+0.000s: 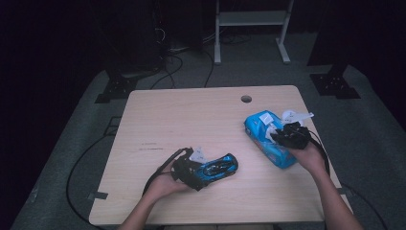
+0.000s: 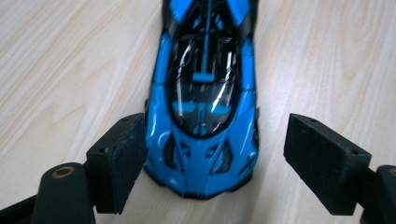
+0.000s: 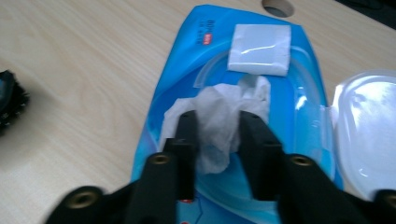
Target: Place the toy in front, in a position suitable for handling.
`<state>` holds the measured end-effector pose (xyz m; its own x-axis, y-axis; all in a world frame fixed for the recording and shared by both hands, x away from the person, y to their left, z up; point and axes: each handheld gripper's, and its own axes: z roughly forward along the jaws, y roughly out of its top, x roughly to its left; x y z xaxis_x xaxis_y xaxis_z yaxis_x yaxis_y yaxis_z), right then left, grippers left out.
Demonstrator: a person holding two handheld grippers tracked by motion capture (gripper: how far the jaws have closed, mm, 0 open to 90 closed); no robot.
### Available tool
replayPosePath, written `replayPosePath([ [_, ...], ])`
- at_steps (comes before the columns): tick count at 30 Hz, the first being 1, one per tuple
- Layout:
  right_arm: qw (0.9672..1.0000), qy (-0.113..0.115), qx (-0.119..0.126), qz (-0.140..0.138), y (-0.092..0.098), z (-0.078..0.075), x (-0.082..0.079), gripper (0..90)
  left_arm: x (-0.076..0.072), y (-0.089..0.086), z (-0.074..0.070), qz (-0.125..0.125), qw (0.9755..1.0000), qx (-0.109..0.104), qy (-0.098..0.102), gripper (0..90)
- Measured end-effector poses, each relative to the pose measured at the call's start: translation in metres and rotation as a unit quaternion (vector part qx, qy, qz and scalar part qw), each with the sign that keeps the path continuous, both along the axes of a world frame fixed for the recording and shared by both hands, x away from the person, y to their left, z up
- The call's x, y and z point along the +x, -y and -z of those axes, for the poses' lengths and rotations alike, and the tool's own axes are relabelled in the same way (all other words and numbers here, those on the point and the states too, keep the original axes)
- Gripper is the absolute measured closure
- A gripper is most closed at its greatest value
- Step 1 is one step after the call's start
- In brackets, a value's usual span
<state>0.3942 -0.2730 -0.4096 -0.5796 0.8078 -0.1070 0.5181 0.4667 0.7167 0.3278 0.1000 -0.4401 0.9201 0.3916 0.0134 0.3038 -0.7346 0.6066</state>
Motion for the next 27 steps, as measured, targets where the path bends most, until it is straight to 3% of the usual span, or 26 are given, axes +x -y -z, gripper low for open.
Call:
replayPosePath([
  [1, 1.0, -0.003, -0.002, 0.005, 0.001, -0.002, 0.001, 79.1, -0.001, -0.003, 0.001, -0.002, 1.0, -0.008, -0.001, 20.9],
  [4, 0.9999, -0.001, -0.005, 0.012, 0.003, -0.007, 0.001, 81.7, -0.001, -0.011, 0.002, -0.01, 0.9997, -0.022, 0.002, 20.4],
  [5, 0.9998, 0.008, 0.012, 0.012, 0.005, -0.019, -0.001, 83.2, -0.001, -0.016, 0.001, -0.009, 0.9995, -0.03, 0.0, 19.9],
  [6, 0.9998, 0.008, 0.012, 0.012, 0.005, -0.019, -0.001, 83.2, -0.001, -0.016, 0.001, -0.009, 0.9995, -0.03, 0.0, 19.9],
  [7, 0.9995, 0.024, 0.022, 0.006, 0.006, -0.034, -0.006, 83.7, -0.001, -0.019, 0.001, -0.014, 0.9991, -0.039, -0.002, 19.9],
  [11, 0.998, 0.051, 0.029, -0.023, -0.003, -0.065, -0.026, 83.9, -0.003, -0.023, 0.0, -0.02, 0.9986, -0.049, 0.001, 19.9],
  [13, 0.9973, 0.056, 0.03, -0.035, -0.006, -0.071, -0.033, 83.9, -0.004, -0.023, 0.001, -0.02, 0.9985, -0.051, 0.004, 19.9],
  [15, 0.9935, 0.075, 0.043, -0.075, -0.021, -0.088, -0.059, 83.9, -0.006, -0.025, 0.003, -0.019, 0.9988, -0.045, 0.007, 19.9],
  [16, 0.9935, 0.075, 0.043, -0.075, -0.021, -0.088, -0.059, 83.9, -0.006, -0.026, 0.003, -0.018, 0.9988, -0.045, 0.009, 19.9],
  [18, 0.9883, 0.075, 0.069, -0.113, -0.035, -0.095, -0.078, 83.8, -0.007, -0.026, 0.004, -0.019, 0.9985, -0.049, 0.012, 19.8],
  [19, 0.985, 0.074, 0.07, -0.139, -0.048, -0.096, -0.092, 83.8, -0.007, -0.026, 0.004, -0.018, 0.9985, -0.051, 0.012, 19.9],
  [20, 0.985, 0.074, 0.07, -0.139, -0.048, -0.096, -0.092, 83.8, -0.008, -0.026, 0.004, -0.017, 0.9985, -0.051, 0.012, 19.9],
  [21, 0.979, 0.056, 0.087, -0.175, -0.065, -0.092, -0.103, 83.8, -0.008, -0.026, 0.004, -0.017, 0.9983, -0.053, 0.013, 19.8],
  [22, 0.979, 0.056, 0.087, -0.175, -0.065, -0.092, -0.103, 83.8, -0.008, -0.026, 0.004, -0.017, 0.9983, -0.053, 0.013, 19.8],
  [24, 0.9732, 0.029, 0.094, -0.208, -0.083, -0.081, -0.11, 83.6, -0.009, -0.026, 0.005, -0.015, 0.9984, -0.053, 0.01, 19.6],
  [25, 0.971, 0.018, 0.098, -0.217, -0.089, -0.077, -0.11, 83.6, -0.009, -0.026, 0.006, -0.013, 0.9985, -0.053, 0.008, 19.6],
  [26, 0.971, 0.018, 0.098, -0.217, -0.089, -0.077, -0.11, 83.6, -0.009, -0.026, 0.006, -0.013, 0.9985, -0.053, 0.008, 19.5],
  [27, 0.9674, 0.002, 0.11, -0.228, -0.096, -0.071, -0.108, 83.6, -0.009, -0.026, 0.007, -0.012, 0.9986, -0.051, 0.007, 19.5],
])
